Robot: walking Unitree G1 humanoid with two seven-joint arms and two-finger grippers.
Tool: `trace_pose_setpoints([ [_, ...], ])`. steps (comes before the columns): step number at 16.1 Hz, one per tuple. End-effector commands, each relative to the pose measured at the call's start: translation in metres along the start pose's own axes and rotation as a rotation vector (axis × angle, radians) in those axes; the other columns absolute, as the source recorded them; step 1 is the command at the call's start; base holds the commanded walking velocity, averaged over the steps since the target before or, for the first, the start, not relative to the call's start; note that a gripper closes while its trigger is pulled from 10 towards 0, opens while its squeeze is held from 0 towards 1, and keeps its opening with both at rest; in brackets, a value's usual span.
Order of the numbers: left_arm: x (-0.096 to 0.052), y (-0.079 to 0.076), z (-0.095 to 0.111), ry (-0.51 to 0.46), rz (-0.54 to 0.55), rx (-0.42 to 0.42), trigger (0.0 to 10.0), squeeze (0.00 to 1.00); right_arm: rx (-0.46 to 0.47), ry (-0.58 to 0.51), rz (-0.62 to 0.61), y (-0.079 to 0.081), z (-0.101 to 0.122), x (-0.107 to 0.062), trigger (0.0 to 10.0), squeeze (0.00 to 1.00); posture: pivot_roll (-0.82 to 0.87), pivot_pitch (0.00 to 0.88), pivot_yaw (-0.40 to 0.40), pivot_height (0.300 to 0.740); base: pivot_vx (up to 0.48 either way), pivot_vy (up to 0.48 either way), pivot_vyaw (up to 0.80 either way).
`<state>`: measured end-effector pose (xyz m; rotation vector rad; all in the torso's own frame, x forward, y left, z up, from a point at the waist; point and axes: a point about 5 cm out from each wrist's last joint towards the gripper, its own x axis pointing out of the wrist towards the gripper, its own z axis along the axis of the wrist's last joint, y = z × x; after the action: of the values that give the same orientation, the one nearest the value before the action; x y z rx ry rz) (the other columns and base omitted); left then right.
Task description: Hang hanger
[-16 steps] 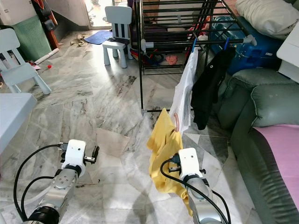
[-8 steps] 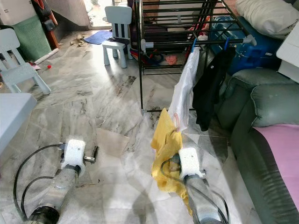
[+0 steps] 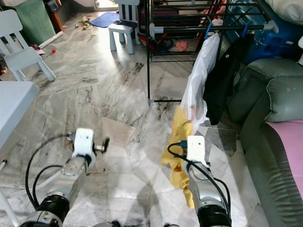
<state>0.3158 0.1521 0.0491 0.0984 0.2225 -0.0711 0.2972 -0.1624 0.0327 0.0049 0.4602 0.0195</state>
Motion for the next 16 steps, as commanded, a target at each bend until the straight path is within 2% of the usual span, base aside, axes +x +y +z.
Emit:
trace_pose_setpoints([
  [1,-0.004,0.005,0.011,-0.075,-0.005,0.013,10.0,0.0,-0.054,-0.082,0.078,0.004,0.023,-0.001,10.0,0.0,0.01,0.068,0.023,0.74,0.0,0.0,0.0],
  [5,-0.018,0.017,0.028,-0.211,0.058,0.013,10.0,0.0,-0.201,-0.113,0.131,-0.011,0.034,-0.008,10.0,0.0,0.05,0.012,0.011,0.74,0.0,0.0,0.0],
  [6,-0.024,0.017,0.026,-0.227,0.053,0.039,10.0,0.0,-0.209,-0.114,0.138,-0.014,0.034,-0.008,10.0,0.0,0.06,0.005,0.008,0.74,0.0,0.0,0.0],
  [7,-0.036,0.013,0.01,-0.187,0.043,0.004,10.0,0.0,-0.224,-0.147,0.104,-0.016,0.036,-0.007,10.0,0.0,0.07,0.0,0.004,0.74,0.0,0.0,0.0],
  [8,-0.041,0.011,0.006,-0.184,0.041,0.011,10.0,0.0,-0.215,-0.138,0.085,-0.014,0.034,-0.006,10.0,0.0,0.07,0.0,0.003,0.74,0.0,0.0,0.0],
  [10,-0.049,0.006,0.002,-0.189,0.042,0.018,10.0,0.0,-0.256,-0.188,0.039,-0.012,0.036,-0.008,10.0,0.0,0.07,0.0,-0.012,0.74,0.0,0.0,0.0],
  [11,-0.053,0.004,0.0,-0.182,0.059,0.018,10.0,0.0,-0.169,-0.239,0.068,-0.004,0.04,-0.01,10.0,0.0,0.07,0.0,-0.019,0.74,0.0,0.0,0.0],
  [13,-0.052,0.003,-0.001,-0.167,0.083,0.003,10.0,0.0,-0.159,-0.247,0.172,0.008,0.042,-0.013,10.0,0.0,0.05,0.013,-0.031,0.74,0.0,0.0,0.0],
  [14,-0.052,-0.001,0.0,-0.171,0.079,-0.004,10.0,0.0,-0.173,-0.259,0.229,0.013,0.043,-0.017,10.0,0.0,0.04,0.015,-0.036,0.74,0.0,0.0,0.0],
  [16,-0.05,-0.016,0.007,-0.194,0.027,0.018,10.0,0.0,-0.268,-0.311,0.281,0.014,0.049,-0.023,10.0,0.0,0.02,0.018,-0.036,0.74,0.0,0.0,0.0],
])
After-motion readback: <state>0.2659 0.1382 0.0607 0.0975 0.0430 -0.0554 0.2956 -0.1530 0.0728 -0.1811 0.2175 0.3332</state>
